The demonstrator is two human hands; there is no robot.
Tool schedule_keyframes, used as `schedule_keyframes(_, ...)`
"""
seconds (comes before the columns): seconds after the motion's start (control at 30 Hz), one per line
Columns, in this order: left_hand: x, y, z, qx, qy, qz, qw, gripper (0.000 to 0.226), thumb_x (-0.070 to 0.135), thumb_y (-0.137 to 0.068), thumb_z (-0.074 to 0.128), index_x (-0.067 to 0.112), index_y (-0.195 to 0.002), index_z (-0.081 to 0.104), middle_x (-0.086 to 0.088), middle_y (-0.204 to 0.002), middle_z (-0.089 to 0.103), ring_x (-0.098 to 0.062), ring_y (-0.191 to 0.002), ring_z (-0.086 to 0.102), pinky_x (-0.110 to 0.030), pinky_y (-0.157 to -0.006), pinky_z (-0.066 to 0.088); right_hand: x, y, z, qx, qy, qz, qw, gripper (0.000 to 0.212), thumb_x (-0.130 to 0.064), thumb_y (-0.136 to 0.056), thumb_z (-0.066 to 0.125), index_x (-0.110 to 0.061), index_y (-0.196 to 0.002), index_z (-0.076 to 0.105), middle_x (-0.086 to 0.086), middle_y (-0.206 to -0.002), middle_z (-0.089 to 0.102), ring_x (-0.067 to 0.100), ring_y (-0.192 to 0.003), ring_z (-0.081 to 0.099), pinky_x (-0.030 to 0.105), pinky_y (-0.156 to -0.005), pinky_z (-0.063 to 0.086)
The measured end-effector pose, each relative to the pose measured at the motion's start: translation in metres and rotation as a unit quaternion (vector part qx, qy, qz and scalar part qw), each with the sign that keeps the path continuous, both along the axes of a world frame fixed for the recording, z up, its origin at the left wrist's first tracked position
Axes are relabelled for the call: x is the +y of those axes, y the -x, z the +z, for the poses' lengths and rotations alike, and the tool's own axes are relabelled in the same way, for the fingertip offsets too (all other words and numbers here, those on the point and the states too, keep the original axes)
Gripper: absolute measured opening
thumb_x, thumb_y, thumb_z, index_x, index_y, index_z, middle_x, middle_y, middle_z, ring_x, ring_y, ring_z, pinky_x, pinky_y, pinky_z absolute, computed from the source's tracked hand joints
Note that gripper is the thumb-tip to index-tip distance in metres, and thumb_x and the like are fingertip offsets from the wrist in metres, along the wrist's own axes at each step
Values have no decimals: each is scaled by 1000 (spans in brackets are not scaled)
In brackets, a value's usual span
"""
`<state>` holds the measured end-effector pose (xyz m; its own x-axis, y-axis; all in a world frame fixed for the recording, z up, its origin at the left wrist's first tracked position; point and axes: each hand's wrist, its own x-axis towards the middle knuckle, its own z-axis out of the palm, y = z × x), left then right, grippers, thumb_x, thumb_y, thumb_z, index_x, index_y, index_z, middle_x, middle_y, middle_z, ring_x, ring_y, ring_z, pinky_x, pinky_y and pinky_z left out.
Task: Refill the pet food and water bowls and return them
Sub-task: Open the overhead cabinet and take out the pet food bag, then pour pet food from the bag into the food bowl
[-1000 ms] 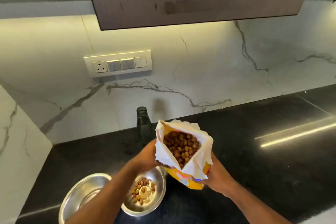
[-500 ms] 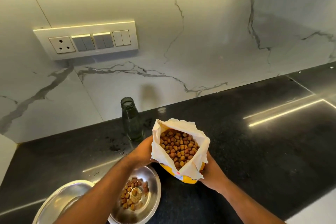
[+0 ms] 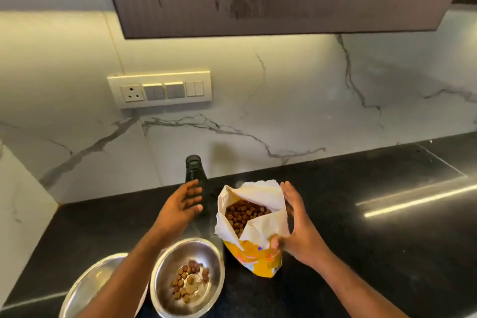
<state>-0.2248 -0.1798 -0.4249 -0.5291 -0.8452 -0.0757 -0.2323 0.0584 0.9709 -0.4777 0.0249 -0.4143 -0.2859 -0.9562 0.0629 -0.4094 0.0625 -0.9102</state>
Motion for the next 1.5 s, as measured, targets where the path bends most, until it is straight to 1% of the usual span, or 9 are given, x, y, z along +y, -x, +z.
schedule_keyframes(0.17,31,-23,61,38,100,98,989,65,7,-93,71,25,-149,44,1,-148,53,-15,-134,53,-35,-107,48,-10,-10,55,143,75,-16,987,125,-101,-57,54,-49,-160,7,-25,-164,13,0,-149,16,35,-117,28)
schedule_keyframes(0.4,92,-79,138,85,223,255,937,67,16,-92,74,29,-148,40,2,-152,47,-12,-136,47,-34,-104,45,-21,-66,141,291,186,40,938,114,-98,-73,41,-35,-163,9,-10,-172,15,12,-157,17,43,-122,32)
schedule_keyframes(0.73,176,-181,219,153,286,374,869,68,18,-91,75,28,-147,39,8,-145,48,-16,-137,47,-45,-109,49,-2,-186,243,312,384,98,863,108,-90,-78,50,-29,-162,22,-6,-169,26,16,-154,30,35,-117,35)
schedule_keyframes(0.87,198,-222,231,159,287,411,851,72,17,-90,75,24,-151,38,3,-150,48,-18,-138,48,-52,-111,48,16,-231,271,300,445,121,835,106,-88,-78,54,-28,-161,25,-3,-168,31,19,-152,34,43,-116,40)
schedule_keyframes(1.03,216,-270,241,175,289,454,824,66,20,-90,76,33,-144,39,4,-143,52,-16,-134,50,-54,-110,48,39,-282,298,299,486,125,812,104,-88,-79,53,-30,-160,25,-13,-168,22,7,-153,23,35,-117,34)
schedule_keyframes(1.23,243,-317,268,184,271,455,828,60,30,-88,77,30,-136,42,7,-135,54,-21,-133,51,-51,-111,47,57,-340,322,301,506,111,801,105,-90,-80,48,-28,-162,22,-14,-169,20,6,-155,20,34,-119,30)
schedule_keyframes(1.37,245,-343,283,135,245,401,873,59,54,-86,67,21,-134,58,9,-128,59,-18,-128,57,-29,-99,51,76,-373,339,288,524,101,795,104,-87,-81,50,-25,-161,26,-10,-169,25,8,-154,27,37,-118,37)
schedule_keyframes(1.43,234,-354,283,115,212,375,895,76,73,-87,54,25,-146,50,5,-144,52,-23,-142,47,-35,-112,40,86,-386,344,282,529,93,795,102,-87,-81,50,-26,-161,27,-14,-168,25,5,-153,27,34,-116,38)
schedule_keyframes(1.5,233,-355,287,127,254,364,887,84,85,-83,48,37,-151,41,8,-158,42,-19,-148,38,-45,-123,32,97,-398,348,279,531,85,795,100,-87,-82,49,-30,-160,25,-19,-166,23,0,-152,25,28,-115,35)
